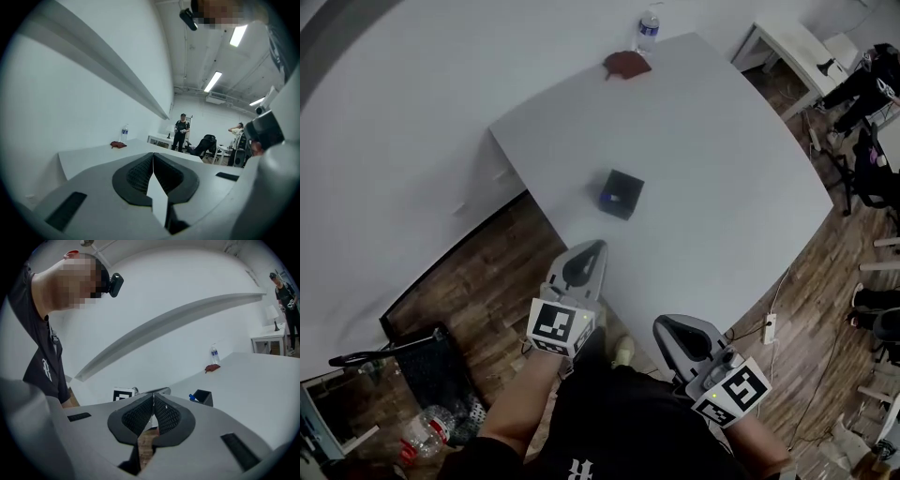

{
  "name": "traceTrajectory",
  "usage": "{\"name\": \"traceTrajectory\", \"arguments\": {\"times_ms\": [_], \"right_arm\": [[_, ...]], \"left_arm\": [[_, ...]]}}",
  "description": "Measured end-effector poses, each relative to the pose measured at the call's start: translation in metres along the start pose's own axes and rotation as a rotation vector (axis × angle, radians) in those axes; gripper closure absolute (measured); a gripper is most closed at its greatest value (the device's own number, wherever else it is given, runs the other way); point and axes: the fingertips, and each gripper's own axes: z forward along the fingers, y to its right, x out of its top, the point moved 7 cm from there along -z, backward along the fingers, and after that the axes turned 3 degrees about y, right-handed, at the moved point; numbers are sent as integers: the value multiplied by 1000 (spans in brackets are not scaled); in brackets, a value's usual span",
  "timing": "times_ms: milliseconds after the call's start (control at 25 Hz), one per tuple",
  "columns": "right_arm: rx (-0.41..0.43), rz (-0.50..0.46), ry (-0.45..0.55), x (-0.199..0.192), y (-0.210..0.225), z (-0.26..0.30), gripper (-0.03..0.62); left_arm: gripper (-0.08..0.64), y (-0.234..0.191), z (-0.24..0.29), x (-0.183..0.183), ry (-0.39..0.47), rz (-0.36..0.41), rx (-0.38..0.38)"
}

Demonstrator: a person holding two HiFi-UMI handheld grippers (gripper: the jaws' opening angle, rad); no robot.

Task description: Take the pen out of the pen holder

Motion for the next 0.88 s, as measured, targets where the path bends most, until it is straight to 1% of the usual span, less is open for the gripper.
{"name": "traceTrajectory", "arguments": {"times_ms": [240,480,520,560,600,640,720,880], "right_arm": [[-74,54,-63,-11,23,20,578],[-120,105,-116,-24,35,28,578],[-127,112,-120,-25,36,28,578],[-134,119,-125,-26,38,29,578],[-140,124,-130,-26,40,30,578],[-144,128,-135,-27,41,31,578],[-151,135,-147,-28,42,31,578],[-169,145,-164,-31,46,28,578]], "left_arm": [[554,-42,51,-30,4,6,33],[551,-63,85,-48,-5,45,10],[530,-63,89,-51,-8,50,0],[471,-64,94,-53,-10,55,-11],[437,-65,98,-55,-12,59,-20],[416,-65,101,-57,-14,61,-29],[399,-65,107,-62,-17,63,-42],[396,-64,121,-71,-18,61,-53]]}}
